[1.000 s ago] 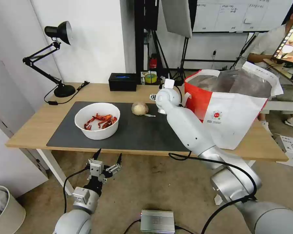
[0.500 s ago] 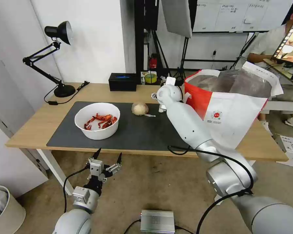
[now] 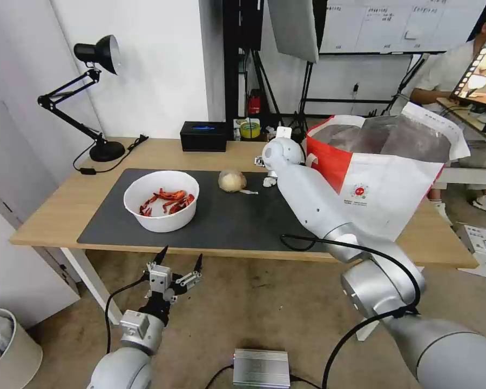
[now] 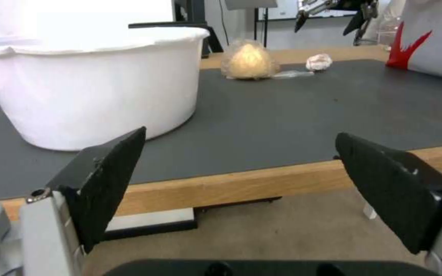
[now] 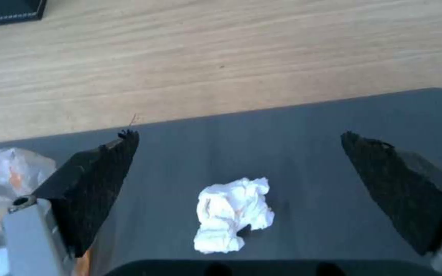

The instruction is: Pick up the trash from the table and place it into the takeout bag.

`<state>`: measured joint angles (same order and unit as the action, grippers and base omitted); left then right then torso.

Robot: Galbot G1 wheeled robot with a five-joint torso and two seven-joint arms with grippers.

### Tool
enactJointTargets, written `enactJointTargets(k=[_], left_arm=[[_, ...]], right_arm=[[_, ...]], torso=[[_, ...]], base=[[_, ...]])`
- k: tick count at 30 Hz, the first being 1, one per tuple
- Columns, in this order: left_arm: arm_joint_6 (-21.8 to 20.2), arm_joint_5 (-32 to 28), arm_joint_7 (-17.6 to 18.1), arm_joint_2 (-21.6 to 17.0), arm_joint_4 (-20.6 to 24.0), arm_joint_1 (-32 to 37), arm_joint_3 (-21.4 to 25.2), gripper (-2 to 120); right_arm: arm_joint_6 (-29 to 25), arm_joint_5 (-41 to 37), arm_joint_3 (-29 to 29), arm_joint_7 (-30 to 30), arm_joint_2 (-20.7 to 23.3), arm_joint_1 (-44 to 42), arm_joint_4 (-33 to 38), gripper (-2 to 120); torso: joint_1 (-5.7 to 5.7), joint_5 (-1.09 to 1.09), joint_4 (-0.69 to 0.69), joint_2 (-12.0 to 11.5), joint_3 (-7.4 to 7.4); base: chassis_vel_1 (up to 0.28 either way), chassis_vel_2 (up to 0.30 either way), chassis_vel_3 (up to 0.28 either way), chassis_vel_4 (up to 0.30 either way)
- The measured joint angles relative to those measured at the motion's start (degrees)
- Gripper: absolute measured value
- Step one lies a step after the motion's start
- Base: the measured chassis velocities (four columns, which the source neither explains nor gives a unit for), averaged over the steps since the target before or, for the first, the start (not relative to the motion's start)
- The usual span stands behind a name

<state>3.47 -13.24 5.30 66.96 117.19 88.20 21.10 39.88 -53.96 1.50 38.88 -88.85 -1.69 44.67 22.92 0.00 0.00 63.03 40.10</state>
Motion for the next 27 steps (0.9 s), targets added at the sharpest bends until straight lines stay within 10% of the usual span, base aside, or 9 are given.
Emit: enactJointTargets(k=[27], left_arm=[[0.29, 1.01, 0.0, 0.81, 0.58, 1.39, 0.34, 100]], right_arm=[[1.48, 5.44, -0.21, -8.75, -0.22, 0.1, -4.18, 100]], torso=[[0.0, 0.0, 0.0, 0.0, 0.0]], base=[[0.0, 0.0, 0.0, 0.0]])
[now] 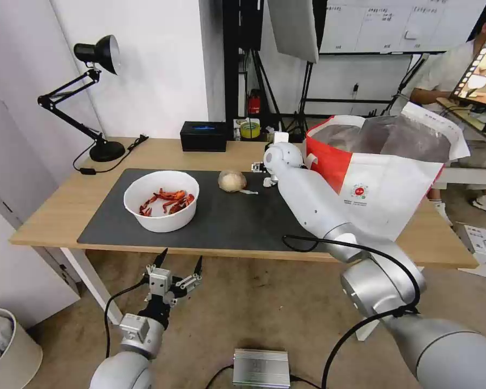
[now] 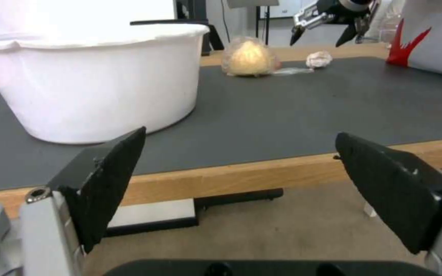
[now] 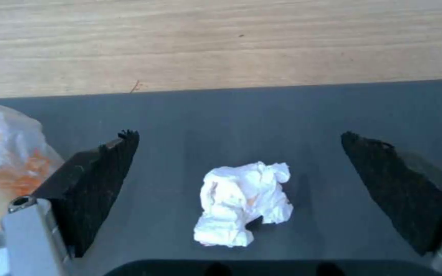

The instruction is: Pick up the trash from the table and place it into the takeout bag.

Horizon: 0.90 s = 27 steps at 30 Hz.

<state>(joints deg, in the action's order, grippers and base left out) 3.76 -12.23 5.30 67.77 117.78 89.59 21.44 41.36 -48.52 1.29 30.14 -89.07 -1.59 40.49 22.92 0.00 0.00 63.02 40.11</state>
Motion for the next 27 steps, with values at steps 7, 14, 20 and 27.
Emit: enactJointTargets(k=[7, 14, 20, 27], left_arm=[[0.17, 0.09, -0.01, 0.03, 0.27, 0.3, 0.25, 100], [0.24, 0.31, -0.02, 0.19, 0.43, 0.62, 0.34, 100], [0.31, 0.41, -0.02, 0.24, 0.45, 0.71, 0.37, 100], [0.31, 0.5, -0.02, 0.28, 0.41, 0.66, 0.21, 100]], right_arm=[[-0.04, 1.4, -0.54, -1.14, 0.02, 0.0, -1.25, 100], [-0.06, 2.8, -0.68, -2.54, 0.02, -0.25, -1.9, 100], [-0.08, 4.04, -0.71, -3.7, -0.15, -0.26, -2.67, 100], [-0.12, 7.1, -1.2, -6.18, -0.8, -0.2, -4.58, 100]], torso=[[0.0, 0.0, 0.0, 0.0, 0.0], [0.0, 0.0, 0.0, 0.0, 0.0], [0.0, 0.0, 0.0, 0.0, 0.0], [0.0, 0.0, 0.0, 0.0, 0.0]], base=[[0.0, 0.0, 0.0, 0.0], [0.0, 0.0, 0.0, 0.0], [0.0, 0.0, 0.0, 0.0], [0.0, 0.0, 0.0, 0.0]])
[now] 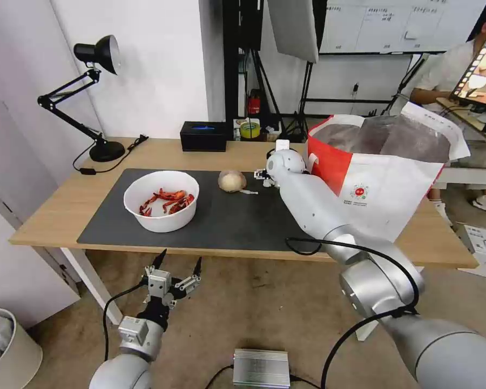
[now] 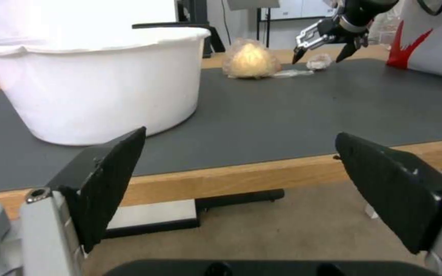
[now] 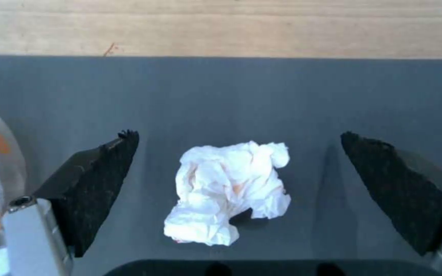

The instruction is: Pick up the trash from the table and place it into the takeout bag.

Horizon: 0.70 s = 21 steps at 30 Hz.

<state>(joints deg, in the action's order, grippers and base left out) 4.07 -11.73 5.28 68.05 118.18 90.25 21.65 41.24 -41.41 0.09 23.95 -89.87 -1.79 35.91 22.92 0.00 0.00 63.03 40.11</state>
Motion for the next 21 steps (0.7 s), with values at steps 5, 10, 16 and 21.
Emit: enactJointTargets(k=[5, 10, 16, 21], left_arm=[[0.01, 0.05, 0.0, 0.01, -0.2, -0.16, -0.23, 100], [0.01, 0.05, -0.01, -0.14, -0.38, -0.33, -0.29, 100], [0.01, 0.04, -0.02, -0.14, -0.58, -0.47, -0.61, 100], [0.02, 0.04, -0.03, -0.13, -0.62, -0.51, -0.74, 100]], right_arm=[[-0.01, 1.98, -0.48, -2.42, -0.07, -0.03, -1.11, 100], [-0.16, 3.21, -0.87, -4.24, -0.08, 0.05, -2.02, 100], [-0.24, 4.47, -0.97, -5.73, -0.07, 0.12, -2.59, 100], [-0.26, 5.68, -0.96, -6.97, -0.05, 0.09, -2.93, 100]], torso=[[0.0, 0.0, 0.0, 0.0, 0.0], [-0.01, 0.0, 0.0, 0.02, -0.01], [-0.02, 0.0, 0.01, 0.02, -0.01], [-0.02, 0.01, 0.01, 0.02, -0.01]], base=[[0.0, 0.0, 0.0, 0.0], [0.0, 0.0, 0.0, 0.0], [0.0, 0.0, 0.0, 0.0], [0.0, 0.0, 0.0, 0.0]])
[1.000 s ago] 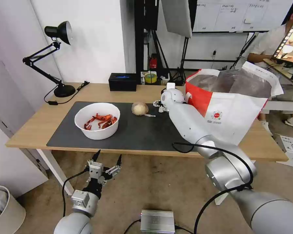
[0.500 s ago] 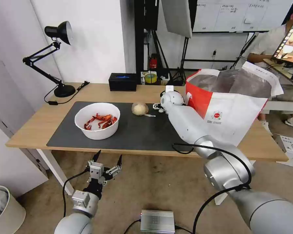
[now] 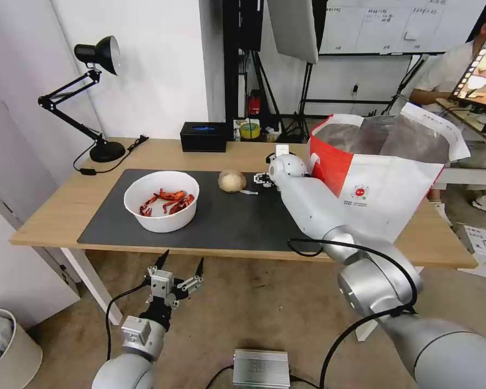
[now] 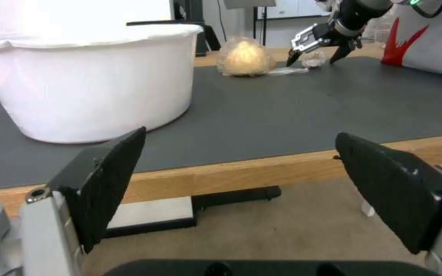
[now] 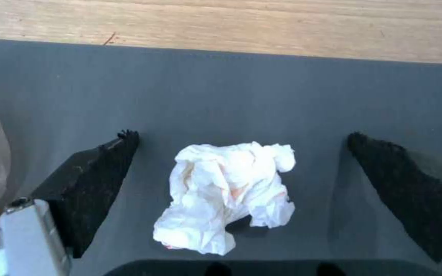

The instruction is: Pick up the trash from the table and place it into the takeout bag.

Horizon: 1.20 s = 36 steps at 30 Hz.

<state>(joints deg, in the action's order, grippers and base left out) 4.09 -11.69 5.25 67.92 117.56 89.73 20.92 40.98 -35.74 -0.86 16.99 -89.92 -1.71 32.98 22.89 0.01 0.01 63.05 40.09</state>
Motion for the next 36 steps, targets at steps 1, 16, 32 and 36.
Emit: enactJointTargets(k=[1, 16, 32, 36], left_arm=[[0.0, 0.0, -0.01, 0.0, 0.0, 0.0, -0.01, 100], [0.0, 0.22, -0.03, 0.29, -0.06, 0.2, -0.03, 100], [0.0, 0.32, -0.04, 0.2, -0.23, 0.13, -0.4, 100], [0.0, 0.35, -0.04, 0.2, -0.39, 0.08, -0.58, 100]], right_arm=[[0.0, 0.13, 0.01, -0.13, 0.0, -0.04, -0.01, 100], [0.18, 0.76, 0.31, -0.07, 0.03, -0.3, 0.7, 100], [0.43, -2.26, 1.65, 3.52, 0.49, -0.25, 3.46, 100], [0.43, -2.78, 1.87, 4.18, 0.67, -0.23, 3.97, 100]], torso=[[0.01, -0.01, 0.0, 0.0, 0.0], [0.03, -0.01, 0.0, -0.03, 0.02], [0.04, -0.01, -0.02, -0.04, 0.02], [0.04, -0.01, -0.01, -0.04, 0.02]], base=[[0.0, 0.0, 0.0, 0.0], [0.0, 0.0, 0.0, 0.0], [0.0, 0.0, 0.0, 0.0], [0.0, 0.0, 0.0, 0.0]])
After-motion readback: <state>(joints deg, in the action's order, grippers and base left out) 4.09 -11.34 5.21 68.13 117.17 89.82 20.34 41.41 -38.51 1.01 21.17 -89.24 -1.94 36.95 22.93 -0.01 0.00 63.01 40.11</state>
